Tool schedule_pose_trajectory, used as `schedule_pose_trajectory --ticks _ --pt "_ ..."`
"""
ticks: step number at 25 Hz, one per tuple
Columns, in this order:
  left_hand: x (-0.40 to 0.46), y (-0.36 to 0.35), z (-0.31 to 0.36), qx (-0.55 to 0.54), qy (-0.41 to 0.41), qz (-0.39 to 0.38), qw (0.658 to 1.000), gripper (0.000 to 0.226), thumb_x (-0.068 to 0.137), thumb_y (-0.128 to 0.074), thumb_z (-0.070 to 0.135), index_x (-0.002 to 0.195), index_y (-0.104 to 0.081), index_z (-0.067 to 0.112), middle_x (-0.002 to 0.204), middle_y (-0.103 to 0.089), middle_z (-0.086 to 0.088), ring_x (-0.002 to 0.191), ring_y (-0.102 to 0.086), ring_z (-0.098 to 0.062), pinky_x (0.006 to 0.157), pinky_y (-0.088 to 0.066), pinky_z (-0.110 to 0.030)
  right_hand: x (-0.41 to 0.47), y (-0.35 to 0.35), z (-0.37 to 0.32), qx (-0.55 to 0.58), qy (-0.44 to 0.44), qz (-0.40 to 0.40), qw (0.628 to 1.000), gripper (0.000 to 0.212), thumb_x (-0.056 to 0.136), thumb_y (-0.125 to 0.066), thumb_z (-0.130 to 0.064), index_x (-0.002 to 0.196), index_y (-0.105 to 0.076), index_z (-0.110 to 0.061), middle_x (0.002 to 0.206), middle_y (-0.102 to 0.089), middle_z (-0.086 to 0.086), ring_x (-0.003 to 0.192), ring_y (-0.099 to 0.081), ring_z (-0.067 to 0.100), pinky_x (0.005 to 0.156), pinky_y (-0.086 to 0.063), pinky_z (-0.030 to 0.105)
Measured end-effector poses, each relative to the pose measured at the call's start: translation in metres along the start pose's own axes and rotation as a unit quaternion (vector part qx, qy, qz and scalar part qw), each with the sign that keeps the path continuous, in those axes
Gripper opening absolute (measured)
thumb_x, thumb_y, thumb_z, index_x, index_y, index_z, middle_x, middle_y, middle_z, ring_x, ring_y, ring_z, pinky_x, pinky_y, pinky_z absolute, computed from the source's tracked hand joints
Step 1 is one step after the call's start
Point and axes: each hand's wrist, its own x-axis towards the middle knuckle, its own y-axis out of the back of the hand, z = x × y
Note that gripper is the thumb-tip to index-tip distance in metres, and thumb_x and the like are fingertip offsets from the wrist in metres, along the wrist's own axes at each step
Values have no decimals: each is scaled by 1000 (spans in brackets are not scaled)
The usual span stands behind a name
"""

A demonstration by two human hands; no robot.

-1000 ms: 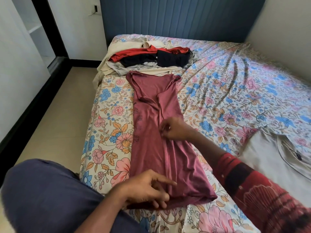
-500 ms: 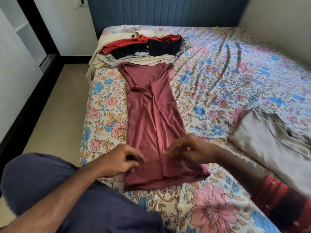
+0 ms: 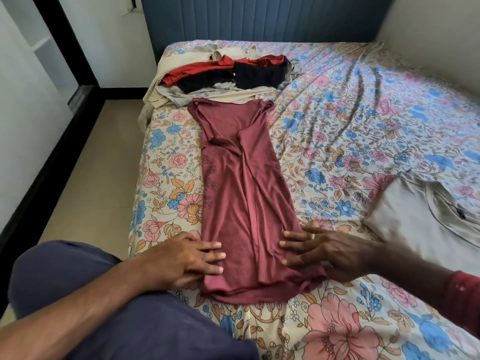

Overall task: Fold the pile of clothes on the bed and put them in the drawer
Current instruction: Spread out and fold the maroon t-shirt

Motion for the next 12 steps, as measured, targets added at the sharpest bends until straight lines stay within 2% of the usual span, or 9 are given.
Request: schedule_pose_trajectory --ticks 1,2,3,4,5,7,8,10,12 --pt "-1 7 3 -162 78 -21 983 36 102 -55 31 135 -57 47 142 -53 30 137 -43 8 105 -46 -35 1 3 -1 85 -5 15 996 55 101 -43 -20 154 -45 -32 163 -30 -24 154 -22 5 129 -13 44" --pt "0 16 3 -344 147 -28 927 29 100 -61 28 125 -70 40 128 -65 26 123 -56 5 97 -52 -38 4 11 -1 193 -26 36 980 47 99 -42 -17 144 -58 -16 149 -47 -33 144 -42 1 124 -28 35" --pt "4 27 -1 -490 201 -7 848 22 96 -66 33 115 -77 30 111 -74 15 104 -66 -8 88 -55 -39 11 22 2 303 -58 67 949 39 99 -43 -16 126 -66 -1 127 -63 -34 125 -59 -1 112 -42 28" --pt "10 36 -9 -582 242 34 776 26 92 -71 39 110 -79 21 100 -75 3 90 -66 -19 80 -55 -39 18 32 10 402 -102 102 904 35 100 -45 -20 109 -68 4 106 -71 -24 104 -67 3 99 -50 29" --pt "18 43 -16 -647 282 82 704 31 90 -72 37 109 -78 14 98 -75 -7 85 -67 -24 75 -55 -38 27 39 20 474 -158 130 856 35 101 -49 -27 98 -68 2 93 -73 -11 90 -69 11 90 -54 37" --pt "37 51 -24 -691 385 185 583 27 91 -68 28 106 -74 7 99 -75 -18 90 -71 -30 68 -57 -38 42 46 37 549 -275 183 768 45 94 -68 -45 97 -69 0 90 -71 10 79 -65 31 75 -56 48" --pt "46 52 -23 -685 431 214 547 26 92 -67 30 103 -72 7 97 -76 -18 93 -72 -34 64 -58 -37 49 44 43 568 -310 203 735 59 85 -77 -52 101 -69 3 91 -69 18 74 -62 35 65 -57 44" --pt "58 46 -19 -665 487 244 512 34 87 -72 36 103 -71 6 94 -78 -15 90 -73 -34 56 -56 -34 58 38 44 580 -360 234 692 75 74 -82 -59 103 -67 9 88 -67 22 66 -60 31 54 -53 35" --pt "67 39 -15 -638 512 282 501 39 83 -78 36 100 -70 2 90 -78 -15 81 -75 -31 50 -54 -30 67 36 39 560 -400 294 664 57 79 -81 -49 95 -69 5 82 -70 16 64 -66 25 52 -52 30"
